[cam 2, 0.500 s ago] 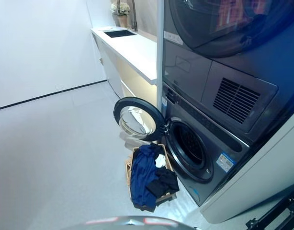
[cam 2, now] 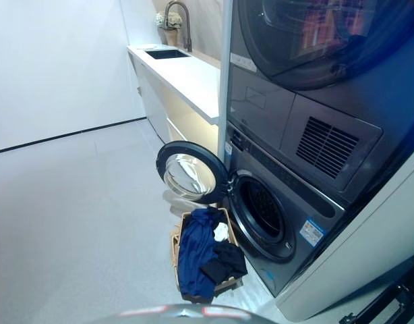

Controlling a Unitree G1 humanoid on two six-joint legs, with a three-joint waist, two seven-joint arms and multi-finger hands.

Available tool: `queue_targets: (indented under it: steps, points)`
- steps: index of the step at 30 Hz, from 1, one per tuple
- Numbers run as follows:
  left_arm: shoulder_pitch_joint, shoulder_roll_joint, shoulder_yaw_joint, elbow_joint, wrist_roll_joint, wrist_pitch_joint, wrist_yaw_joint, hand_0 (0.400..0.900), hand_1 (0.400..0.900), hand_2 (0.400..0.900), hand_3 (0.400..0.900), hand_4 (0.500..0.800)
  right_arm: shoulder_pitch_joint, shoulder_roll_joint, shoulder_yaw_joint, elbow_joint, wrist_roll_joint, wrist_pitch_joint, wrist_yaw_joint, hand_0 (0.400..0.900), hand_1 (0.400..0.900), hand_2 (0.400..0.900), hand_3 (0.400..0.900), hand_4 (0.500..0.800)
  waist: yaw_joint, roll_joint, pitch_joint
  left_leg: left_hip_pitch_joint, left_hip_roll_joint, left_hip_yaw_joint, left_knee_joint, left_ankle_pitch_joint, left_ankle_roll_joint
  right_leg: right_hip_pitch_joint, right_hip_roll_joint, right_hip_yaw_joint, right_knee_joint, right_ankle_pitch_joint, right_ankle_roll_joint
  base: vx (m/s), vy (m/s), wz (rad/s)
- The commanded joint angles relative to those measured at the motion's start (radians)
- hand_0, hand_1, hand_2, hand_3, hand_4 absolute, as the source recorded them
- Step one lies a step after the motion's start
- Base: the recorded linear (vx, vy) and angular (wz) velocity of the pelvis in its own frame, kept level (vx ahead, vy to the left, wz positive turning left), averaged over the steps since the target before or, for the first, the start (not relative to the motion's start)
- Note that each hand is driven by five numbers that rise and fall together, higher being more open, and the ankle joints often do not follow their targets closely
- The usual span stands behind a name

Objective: Put the clothes in the basket into the washing machine.

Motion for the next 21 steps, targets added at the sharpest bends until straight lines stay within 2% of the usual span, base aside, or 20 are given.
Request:
queue_targets:
  steps: [1, 9, 13, 16, 18, 19, 20, 21]
  points:
    - [-0.078, -0.024, 0.003, 0.060, -0.014, -0.002, 0.004, 0.900, 0.900, 0.900, 0.900, 0.800, -0.106, -0.021, -0.011, 0.033, -0.019, -0.027, -0.017, 0.900, 0.900, 0.900, 0.900, 0.800, 0.012, 0.049, 0.084, 0.106, -0.003, 0.007, 0.006, -0.190, -0.018, 0.087, 0.040, 0.002, 0.008, -0.155, 0.034, 0.00, 0.000, 0.00]
    - [-0.079, -0.020, 0.007, 0.058, -0.015, -0.001, 0.007, 0.900, 0.900, 0.900, 0.900, 0.800, -0.109, -0.021, -0.014, 0.029, -0.014, -0.027, -0.018, 0.900, 0.900, 0.900, 0.900, 0.800, 0.008, 0.052, 0.086, 0.102, -0.005, 0.006, 0.006, -0.191, -0.016, 0.084, 0.039, 0.005, 0.008, -0.150, 0.033, 0.00, -0.004, 0.00]
    - [-0.103, -0.004, 0.014, 0.042, -0.036, -0.003, 0.019, 0.900, 0.900, 0.900, 0.900, 0.800, -0.140, -0.029, -0.008, 0.009, -0.002, -0.028, -0.018, 0.900, 0.900, 0.900, 0.900, 0.800, 0.007, 0.061, 0.121, 0.045, 0.006, 0.012, 0.050, -0.191, -0.006, -0.037, 0.041, 0.025, 0.160, -0.190, 0.013, -0.11, -0.079, -0.09]
    - [-0.121, -0.003, 0.025, 0.025, -0.073, -0.010, 0.018, 0.900, 0.900, 0.900, 0.900, 0.800, -0.158, -0.033, 0.004, -0.005, 0.000, -0.032, -0.020, 0.900, 0.900, 0.900, 0.900, 0.800, 0.011, 0.055, 0.144, -0.054, -0.001, 0.010, 0.202, -0.215, -0.020, -0.081, 0.040, 0.027, 0.197, -0.204, -0.001, -0.09, -0.175, -0.04]
    - [-0.126, -0.008, 0.034, 0.019, -0.106, -0.015, 0.019, 0.900, 0.900, 0.900, 0.900, 0.800, -0.157, -0.037, 0.000, -0.015, 0.008, -0.038, -0.023, 0.900, 0.900, 0.900, 0.900, 0.800, 0.018, 0.046, 0.173, -0.130, -0.008, 0.003, 0.362, -0.220, -0.036, -0.074, 0.036, 0.019, 0.199, -0.210, -0.013, -0.05, -0.254, 0.11]
    - [-0.137, -0.011, 0.038, 0.010, -0.139, -0.023, 0.024, 0.900, 0.900, 0.900, 0.900, 0.800, -0.158, -0.045, -0.002, -0.029, 0.015, -0.044, -0.027, 0.900, 0.900, 0.900, 0.900, 0.800, 0.026, 0.039, 0.213, -0.220, -0.003, -0.010, 0.529, -0.162, -0.050, -0.061, 0.035, 0.009, 0.206, -0.214, -0.030, -0.06, -0.303, 0.26]
    - [-0.142, -0.011, 0.042, 0.002, -0.163, -0.025, 0.028, 0.900, 0.900, 0.900, 0.900, 0.800, -0.161, -0.050, 0.001, -0.036, 0.015, -0.046, -0.031, 0.900, 0.900, 0.900, 0.900, 0.800, 0.028, 0.040, 0.231, -0.262, 0.003, -0.020, 0.595, -0.127, -0.054, -0.062, 0.039, 0.003, 0.217, -0.220, -0.042, -0.04, -0.224, 0.25]
    - [-0.143, -0.012, 0.042, 0.002, -0.163, -0.025, 0.028, 0.900, 0.900, 0.900, 0.900, 0.800, -0.162, -0.050, 0.001, -0.036, 0.015, -0.046, -0.031, 0.900, 0.900, 0.900, 0.900, 0.800, 0.025, 0.041, 0.230, -0.266, 0.004, -0.022, 0.600, -0.129, -0.055, -0.064, 0.040, 0.001, 0.219, -0.220, -0.042, -0.01, -0.122, 0.18]
